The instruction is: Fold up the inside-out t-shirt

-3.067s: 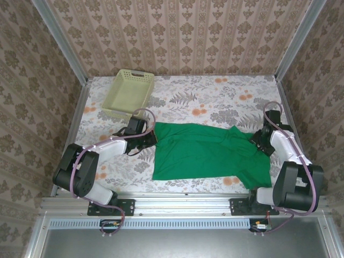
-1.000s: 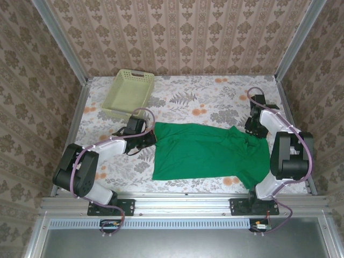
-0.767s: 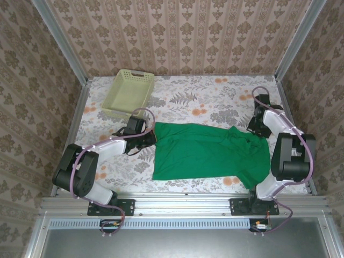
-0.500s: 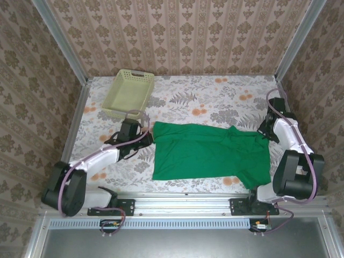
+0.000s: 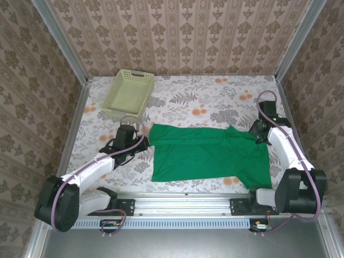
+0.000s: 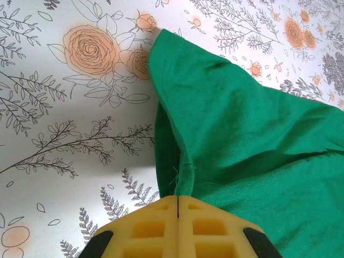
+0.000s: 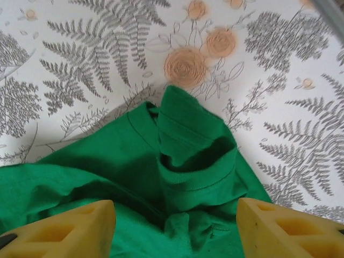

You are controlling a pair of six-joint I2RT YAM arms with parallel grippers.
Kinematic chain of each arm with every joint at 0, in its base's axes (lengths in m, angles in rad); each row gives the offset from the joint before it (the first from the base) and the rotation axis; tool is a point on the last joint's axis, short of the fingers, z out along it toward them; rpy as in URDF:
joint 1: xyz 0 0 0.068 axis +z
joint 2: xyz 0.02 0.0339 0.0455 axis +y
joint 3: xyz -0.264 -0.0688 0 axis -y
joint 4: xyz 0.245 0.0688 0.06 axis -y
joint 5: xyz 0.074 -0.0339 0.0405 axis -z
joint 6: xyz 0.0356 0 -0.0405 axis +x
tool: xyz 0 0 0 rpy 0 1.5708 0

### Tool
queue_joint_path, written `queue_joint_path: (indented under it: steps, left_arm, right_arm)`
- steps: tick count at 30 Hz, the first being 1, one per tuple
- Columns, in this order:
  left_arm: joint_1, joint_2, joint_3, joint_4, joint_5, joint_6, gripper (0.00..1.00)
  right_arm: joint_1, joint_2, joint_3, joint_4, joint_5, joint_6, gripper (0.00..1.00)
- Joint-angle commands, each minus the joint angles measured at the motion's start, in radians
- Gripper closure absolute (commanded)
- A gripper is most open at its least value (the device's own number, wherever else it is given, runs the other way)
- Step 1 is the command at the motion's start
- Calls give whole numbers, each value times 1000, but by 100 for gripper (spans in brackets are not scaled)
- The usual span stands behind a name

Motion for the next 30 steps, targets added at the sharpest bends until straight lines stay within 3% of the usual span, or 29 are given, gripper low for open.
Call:
queue_joint_path:
  steps: [1, 4, 8, 15, 17, 20, 22, 25, 27, 30]
  left_arm:
    - [-2, -5, 1, -10, -14, 1, 100]
    - [-3, 11, 15, -6, -4, 2, 100]
    - [-3, 25, 19, 1, -4, 2, 100]
    - [-3, 49, 17, 14, 5, -3, 100]
    - [-4, 55, 17, 15, 6, -2, 100]
    - [-4, 69, 20, 18, 7, 0, 100]
    - [-4, 83, 26, 24, 11, 1, 100]
    - [-5, 105, 33, 29, 13, 1, 100]
    - [-6, 116, 37, 33, 15, 1, 100]
    - [-7, 126, 46, 33, 19, 5, 100]
  right_arm:
    - [-44, 43, -56, -13, -111, 13, 36]
    - [-73, 70, -69, 35, -231, 6, 35]
    - [-60, 94, -72, 72, -385, -6, 48]
    - [100, 37, -155, 33, -267, 23, 83]
    - [141, 10, -201, 35, -258, 54, 88]
    - [238, -35, -247, 4, -209, 115, 88]
    - [275, -67, -268, -15, -201, 150, 80]
    - [286, -128, -267, -54, -186, 160, 72]
    - [285, -174, -229, -96, -137, 149, 61]
    - [264, -202, -164, -116, -97, 113, 55]
